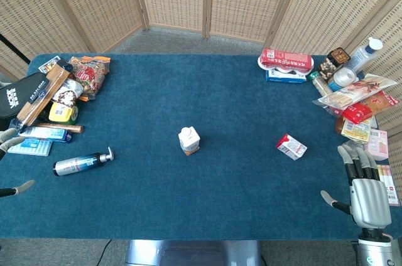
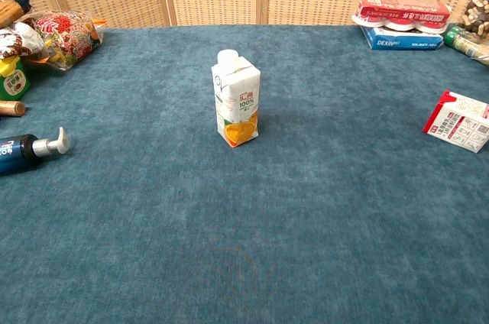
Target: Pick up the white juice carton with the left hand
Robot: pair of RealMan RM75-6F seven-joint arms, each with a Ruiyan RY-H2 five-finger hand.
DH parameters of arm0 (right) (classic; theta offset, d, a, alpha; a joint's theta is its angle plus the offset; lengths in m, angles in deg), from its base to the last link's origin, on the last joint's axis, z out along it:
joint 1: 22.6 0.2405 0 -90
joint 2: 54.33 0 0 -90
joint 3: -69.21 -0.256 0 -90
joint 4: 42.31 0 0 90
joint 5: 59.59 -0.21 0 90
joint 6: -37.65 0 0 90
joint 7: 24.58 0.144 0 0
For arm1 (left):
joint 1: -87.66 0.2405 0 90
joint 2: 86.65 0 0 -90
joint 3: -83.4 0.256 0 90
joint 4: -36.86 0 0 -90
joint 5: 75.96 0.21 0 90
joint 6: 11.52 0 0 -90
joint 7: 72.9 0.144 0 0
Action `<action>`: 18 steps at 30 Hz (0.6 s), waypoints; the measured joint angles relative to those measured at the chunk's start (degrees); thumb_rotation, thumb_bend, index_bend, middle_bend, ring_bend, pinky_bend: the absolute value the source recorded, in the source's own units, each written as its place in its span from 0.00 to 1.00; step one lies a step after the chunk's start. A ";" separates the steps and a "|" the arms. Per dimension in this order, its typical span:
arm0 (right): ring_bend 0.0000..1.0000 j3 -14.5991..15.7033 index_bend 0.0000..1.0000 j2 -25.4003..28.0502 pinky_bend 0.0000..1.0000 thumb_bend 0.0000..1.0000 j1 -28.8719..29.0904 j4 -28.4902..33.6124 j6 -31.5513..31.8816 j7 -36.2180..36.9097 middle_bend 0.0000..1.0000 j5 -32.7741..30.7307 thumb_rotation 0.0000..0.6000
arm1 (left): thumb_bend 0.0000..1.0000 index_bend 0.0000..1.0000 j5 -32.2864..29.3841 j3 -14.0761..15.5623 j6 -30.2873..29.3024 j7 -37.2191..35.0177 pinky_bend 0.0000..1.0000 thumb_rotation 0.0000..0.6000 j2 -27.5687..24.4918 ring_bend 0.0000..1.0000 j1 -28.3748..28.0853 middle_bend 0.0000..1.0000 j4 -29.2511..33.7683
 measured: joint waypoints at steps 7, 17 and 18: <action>0.00 0.02 0.00 -0.19 0.00 0.00 0.15 -0.02 -0.21 -0.21 0.00 0.15 1.00 | 0.02 0.18 -0.54 0.09 1.96 0.92 0.00 1.00 1.09 0.00 -0.91 0.00 -0.29; 0.00 -0.02 0.00 -0.16 0.00 0.00 0.29 0.52 -0.27 0.04 0.00 0.44 1.00 | 0.01 0.00 2.28 -2.08 4.40 -0.39 0.00 1.00 9.61 0.00 -6.97 0.00 -4.05; 0.00 0.00 0.00 -0.17 0.00 0.00 0.31 0.57 -0.32 0.09 0.00 0.46 1.00 | 0.01 0.00 2.55 -2.44 4.82 -0.39 0.00 1.00 10.77 0.00 -7.84 0.00 -4.34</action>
